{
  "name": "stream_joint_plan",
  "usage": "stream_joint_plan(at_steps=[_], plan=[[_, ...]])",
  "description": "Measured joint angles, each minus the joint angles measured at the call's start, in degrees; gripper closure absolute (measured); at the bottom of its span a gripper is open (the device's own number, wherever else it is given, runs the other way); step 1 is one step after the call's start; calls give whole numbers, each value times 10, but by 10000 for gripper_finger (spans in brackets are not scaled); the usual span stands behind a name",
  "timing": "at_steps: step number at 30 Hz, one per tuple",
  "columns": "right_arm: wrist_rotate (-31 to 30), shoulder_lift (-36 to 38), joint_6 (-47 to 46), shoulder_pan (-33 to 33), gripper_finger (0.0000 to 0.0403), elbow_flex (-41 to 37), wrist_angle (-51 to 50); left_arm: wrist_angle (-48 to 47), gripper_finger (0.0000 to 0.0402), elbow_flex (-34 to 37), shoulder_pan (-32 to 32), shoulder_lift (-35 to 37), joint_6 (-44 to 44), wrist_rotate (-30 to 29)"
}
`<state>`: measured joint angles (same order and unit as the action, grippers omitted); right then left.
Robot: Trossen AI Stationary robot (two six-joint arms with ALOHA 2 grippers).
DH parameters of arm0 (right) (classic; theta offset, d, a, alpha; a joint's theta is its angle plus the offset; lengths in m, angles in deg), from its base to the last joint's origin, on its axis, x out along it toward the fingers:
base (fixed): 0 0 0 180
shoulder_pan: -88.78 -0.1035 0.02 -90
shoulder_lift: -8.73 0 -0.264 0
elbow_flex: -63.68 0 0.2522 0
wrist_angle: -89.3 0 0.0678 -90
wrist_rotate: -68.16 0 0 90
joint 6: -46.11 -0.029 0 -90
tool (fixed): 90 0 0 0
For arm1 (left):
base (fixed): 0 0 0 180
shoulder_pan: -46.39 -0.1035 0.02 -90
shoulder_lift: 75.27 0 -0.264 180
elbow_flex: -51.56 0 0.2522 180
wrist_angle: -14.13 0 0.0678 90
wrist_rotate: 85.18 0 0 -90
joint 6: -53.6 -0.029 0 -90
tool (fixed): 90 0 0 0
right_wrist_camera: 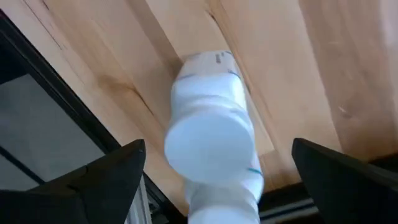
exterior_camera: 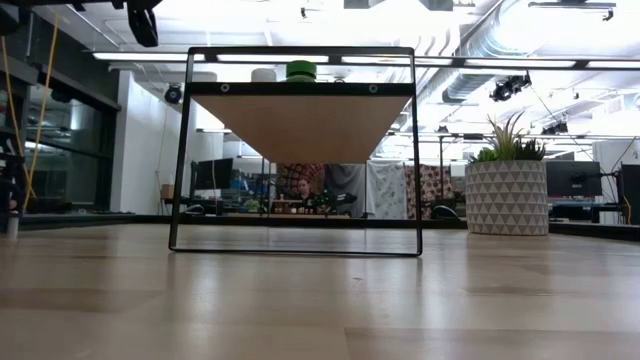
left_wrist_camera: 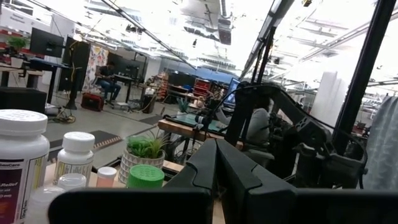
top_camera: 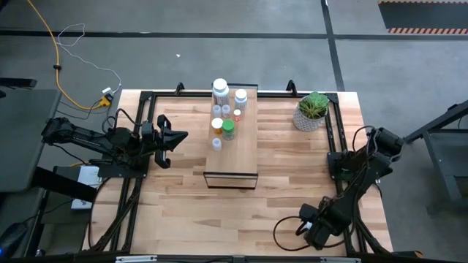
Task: Pick and place medicine bottles onto shelf by color
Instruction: Put the blue medicine bottle
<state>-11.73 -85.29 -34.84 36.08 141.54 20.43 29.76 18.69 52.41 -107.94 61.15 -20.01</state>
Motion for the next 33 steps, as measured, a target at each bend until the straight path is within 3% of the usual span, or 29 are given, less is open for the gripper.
stream_joint_plan(at_steps=[12, 33], plan=[[-6, 0, 24, 15, 27, -55, 56, 0, 401, 0, 0, 0, 0, -16], [-10, 0, 30, 17, 255, -53, 75, 0, 401, 0, 0, 0, -22, -29]])
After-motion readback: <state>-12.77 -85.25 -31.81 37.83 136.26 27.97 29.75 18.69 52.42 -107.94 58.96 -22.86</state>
